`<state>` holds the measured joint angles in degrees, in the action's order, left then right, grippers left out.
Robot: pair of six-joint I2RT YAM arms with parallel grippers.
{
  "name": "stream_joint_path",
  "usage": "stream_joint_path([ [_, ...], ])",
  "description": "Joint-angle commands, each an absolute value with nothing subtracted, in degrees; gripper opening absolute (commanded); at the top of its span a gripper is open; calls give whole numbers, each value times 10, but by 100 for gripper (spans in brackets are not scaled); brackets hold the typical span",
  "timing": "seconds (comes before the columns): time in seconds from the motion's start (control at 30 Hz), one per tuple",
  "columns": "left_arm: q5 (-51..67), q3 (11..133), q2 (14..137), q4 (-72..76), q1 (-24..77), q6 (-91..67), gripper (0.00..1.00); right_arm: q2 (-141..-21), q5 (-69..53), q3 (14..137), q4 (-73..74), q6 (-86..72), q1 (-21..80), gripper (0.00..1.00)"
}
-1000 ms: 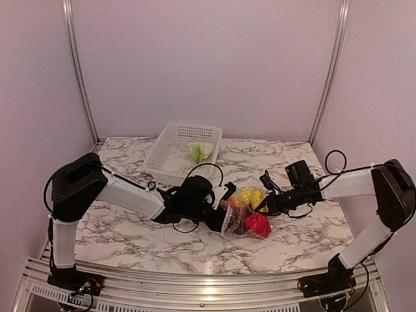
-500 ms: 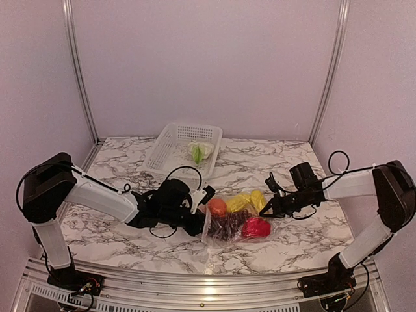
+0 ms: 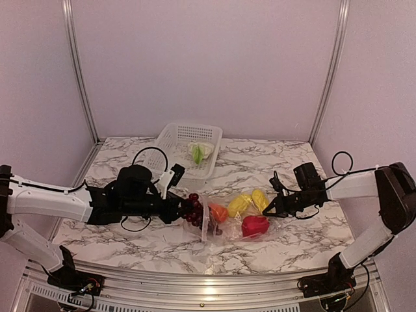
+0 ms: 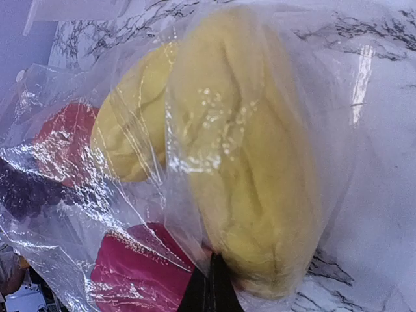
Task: Open the zip-top bag and remove the fake food
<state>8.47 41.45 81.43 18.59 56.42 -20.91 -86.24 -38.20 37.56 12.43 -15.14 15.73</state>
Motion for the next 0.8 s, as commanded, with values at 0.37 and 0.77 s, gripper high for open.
stream_joint_path([
  [0.37, 24, 519, 672, 89, 417, -267, 0, -895, -334, 368, 134, -164, 145, 0],
  [0.77, -90, 855, 970, 45, 292, -216, 0, -899, -334, 382, 129, -181, 145, 0],
])
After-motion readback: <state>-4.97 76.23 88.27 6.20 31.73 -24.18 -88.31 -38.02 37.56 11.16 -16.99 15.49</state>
